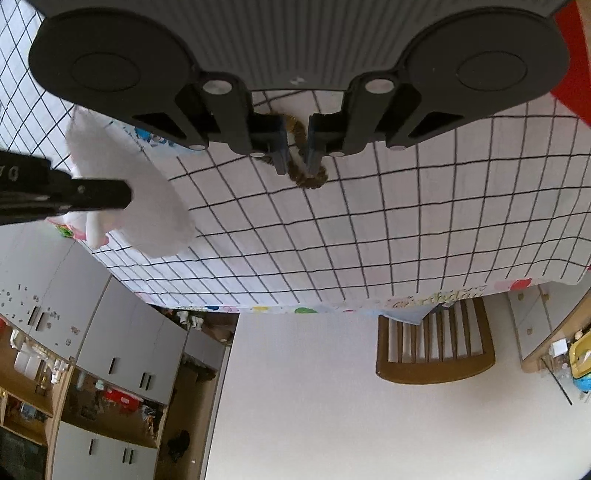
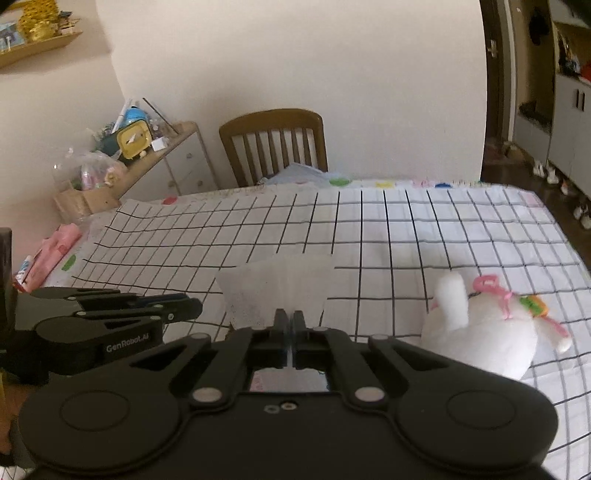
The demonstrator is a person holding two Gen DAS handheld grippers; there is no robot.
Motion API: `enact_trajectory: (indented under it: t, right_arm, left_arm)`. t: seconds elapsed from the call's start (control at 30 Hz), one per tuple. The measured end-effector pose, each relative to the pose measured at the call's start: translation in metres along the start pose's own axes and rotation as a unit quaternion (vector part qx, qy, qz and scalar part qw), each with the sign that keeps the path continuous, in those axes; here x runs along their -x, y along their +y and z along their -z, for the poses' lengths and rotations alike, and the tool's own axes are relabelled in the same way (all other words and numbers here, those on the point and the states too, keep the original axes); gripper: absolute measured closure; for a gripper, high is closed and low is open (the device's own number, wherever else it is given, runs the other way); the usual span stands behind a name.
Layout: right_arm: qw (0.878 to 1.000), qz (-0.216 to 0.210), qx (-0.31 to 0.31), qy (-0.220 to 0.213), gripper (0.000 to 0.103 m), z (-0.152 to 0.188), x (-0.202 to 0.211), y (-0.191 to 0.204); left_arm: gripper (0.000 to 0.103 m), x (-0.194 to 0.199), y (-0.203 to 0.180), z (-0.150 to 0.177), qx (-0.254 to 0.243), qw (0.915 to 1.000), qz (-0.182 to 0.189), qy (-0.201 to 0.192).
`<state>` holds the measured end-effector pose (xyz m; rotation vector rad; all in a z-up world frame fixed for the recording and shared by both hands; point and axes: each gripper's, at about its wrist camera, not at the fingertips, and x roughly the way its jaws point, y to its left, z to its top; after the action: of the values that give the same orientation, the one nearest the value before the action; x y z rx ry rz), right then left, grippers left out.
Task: Organize soft objects
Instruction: 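Lift and carry the bracelet with left tool while right tool carries the sheet to the tin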
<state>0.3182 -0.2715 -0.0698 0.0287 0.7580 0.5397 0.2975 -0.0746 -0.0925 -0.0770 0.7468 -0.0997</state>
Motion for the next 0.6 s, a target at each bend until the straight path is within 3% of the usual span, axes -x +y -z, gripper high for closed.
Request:
enact_trajectory:
  t: [0.3, 0.6]
  right_arm:
    - [1.0, 0.002, -0.021, 0.009, 0.101, 0.005, 0.004, -0.008]
    - [1.0, -0.005, -0.025, 0.018, 0.101, 0.012, 0.001, -0.017]
  left_arm:
    - [0.092, 0.0, -0.005, 0.002, 0.0, 0.9999, 0.003, 0.014]
    - [0.086, -0.026, -0.012, 0.0, 0.005, 0.9991, 0.018, 0.039]
